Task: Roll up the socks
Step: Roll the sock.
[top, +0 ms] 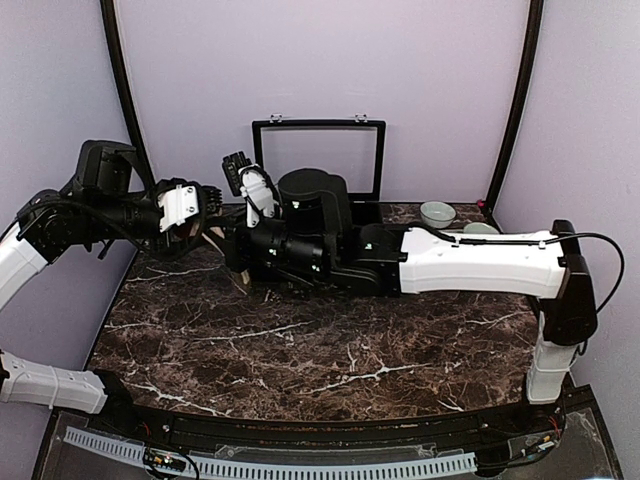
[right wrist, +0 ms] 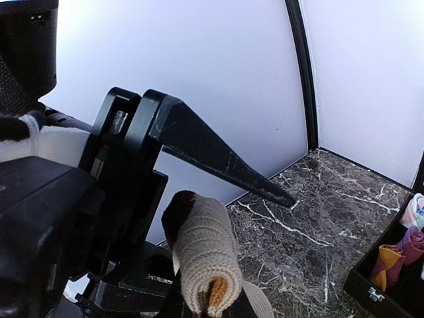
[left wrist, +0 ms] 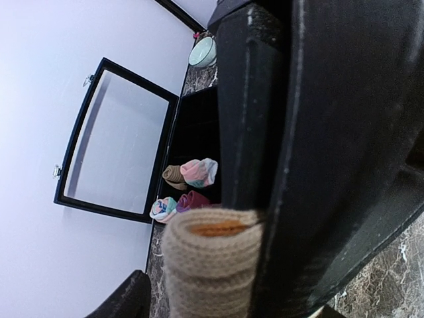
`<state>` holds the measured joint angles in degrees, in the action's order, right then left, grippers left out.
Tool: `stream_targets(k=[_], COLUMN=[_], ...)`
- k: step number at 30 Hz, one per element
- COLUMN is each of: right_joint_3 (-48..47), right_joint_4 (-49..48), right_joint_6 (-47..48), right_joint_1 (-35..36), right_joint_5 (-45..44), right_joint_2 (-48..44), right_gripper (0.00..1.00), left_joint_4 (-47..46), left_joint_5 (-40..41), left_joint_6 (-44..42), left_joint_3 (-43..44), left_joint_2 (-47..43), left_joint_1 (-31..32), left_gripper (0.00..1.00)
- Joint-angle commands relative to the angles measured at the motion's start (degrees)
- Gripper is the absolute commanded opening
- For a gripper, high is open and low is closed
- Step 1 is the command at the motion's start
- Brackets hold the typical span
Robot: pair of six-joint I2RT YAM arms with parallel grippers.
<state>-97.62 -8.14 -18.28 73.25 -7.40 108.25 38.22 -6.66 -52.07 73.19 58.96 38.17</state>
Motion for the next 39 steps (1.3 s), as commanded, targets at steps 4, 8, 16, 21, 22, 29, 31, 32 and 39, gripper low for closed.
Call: stream_targets(k=[4, 8, 16, 21, 22, 29, 31, 32, 39], right_joint_3=[0.19, 1.95, 6.49, 7.27, 6.99, 7.54, 7.54, 7.54, 6.83], right_joint_4=[-4.48, -5.39, -5.13, -6.21, -5.78, -6.12, -6.71, -7.37, -7.5], right_joint_6=[-4.04, -5.29, -1.91, -1.17, -0.65, -0.74, -1.48, -1.9, -3.83], right_joint_1=[1.19, 1.19, 0.07, -0.24, -0.25, -0.35, -0.34, -0.31, -0.27], right_joint_5=[-1.58, -2.71, -2.82, 0.27, 0.83, 2.74, 3.75, 4.27, 5.73], right_joint_2=[1.54, 0.01, -3.09, -3.3, -3.04, -3.41, -3.33, -3.31, -2.2], right_gripper=[0.0, 0.0, 0.0, 0.0, 0.0, 0.0, 0.0, 0.0, 0.0], left_joint_4=[-4.07, -9.21, 7.1, 9.52, 10.83, 10.21, 7.17, 6.05, 0.04], left_joint_5=[6.82, 14.48, -9.53, -16.2, -18.47, -13.02, -7.09, -5.43, 4.19], left_joint_6=[-2.97, -6.57, -1.8, 5.07, 4.76, 7.14, 7.51, 7.33, 4.26], left_joint_3=[-1.5, -5.71, -0.31, 1.31, 1.95, 2.91, 1.87, 1.19, -2.08], left_joint_2=[-0.78, -0.69, -2.53, -1.14, -0.8, 2.62, 2.55, 2.26, 0.88], left_joint_1=[1.3, 1.3, 1.29, 1.34, 1.3, 1.29, 1.29, 1.29, 1.3], left_gripper=[0.54, 0.56, 0.99, 0.99, 0.99, 0.96, 0.92, 0.91, 0.85])
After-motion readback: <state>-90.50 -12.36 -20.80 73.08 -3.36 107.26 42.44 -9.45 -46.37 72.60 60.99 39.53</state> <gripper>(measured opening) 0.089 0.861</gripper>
